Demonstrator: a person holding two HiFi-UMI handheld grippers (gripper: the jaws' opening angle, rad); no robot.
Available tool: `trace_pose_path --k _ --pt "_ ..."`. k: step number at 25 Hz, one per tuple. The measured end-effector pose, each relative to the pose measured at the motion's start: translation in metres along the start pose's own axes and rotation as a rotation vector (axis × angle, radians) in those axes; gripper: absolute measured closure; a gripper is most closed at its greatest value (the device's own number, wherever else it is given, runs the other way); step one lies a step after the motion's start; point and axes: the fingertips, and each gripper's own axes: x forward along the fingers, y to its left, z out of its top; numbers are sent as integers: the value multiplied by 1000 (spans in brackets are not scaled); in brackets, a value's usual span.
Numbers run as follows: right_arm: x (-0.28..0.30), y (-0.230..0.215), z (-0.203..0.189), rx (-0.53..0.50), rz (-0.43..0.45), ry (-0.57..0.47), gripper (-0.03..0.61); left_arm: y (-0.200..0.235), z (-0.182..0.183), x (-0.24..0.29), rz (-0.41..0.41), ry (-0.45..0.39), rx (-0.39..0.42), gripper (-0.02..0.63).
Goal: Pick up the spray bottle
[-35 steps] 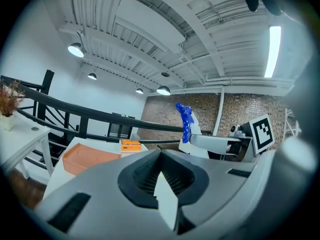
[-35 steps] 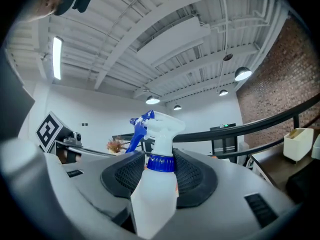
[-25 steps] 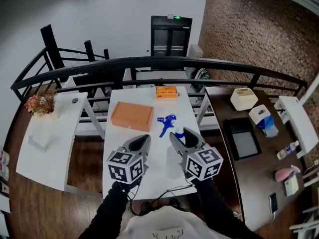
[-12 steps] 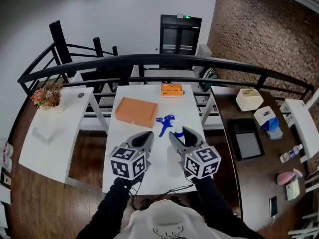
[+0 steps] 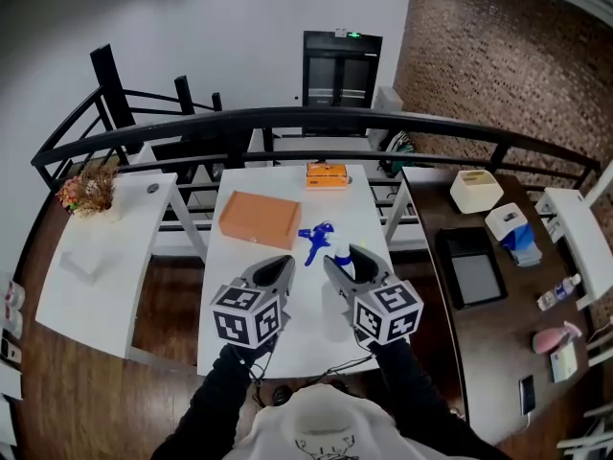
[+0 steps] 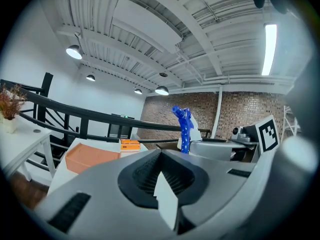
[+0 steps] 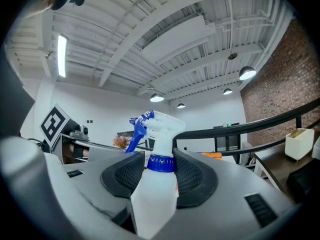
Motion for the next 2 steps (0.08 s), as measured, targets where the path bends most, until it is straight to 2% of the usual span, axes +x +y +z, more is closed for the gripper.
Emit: trace_pose_path --k 2 --pt "-1 2 -3 -3 0 2 405 0 -3 -2 0 0 0 597"
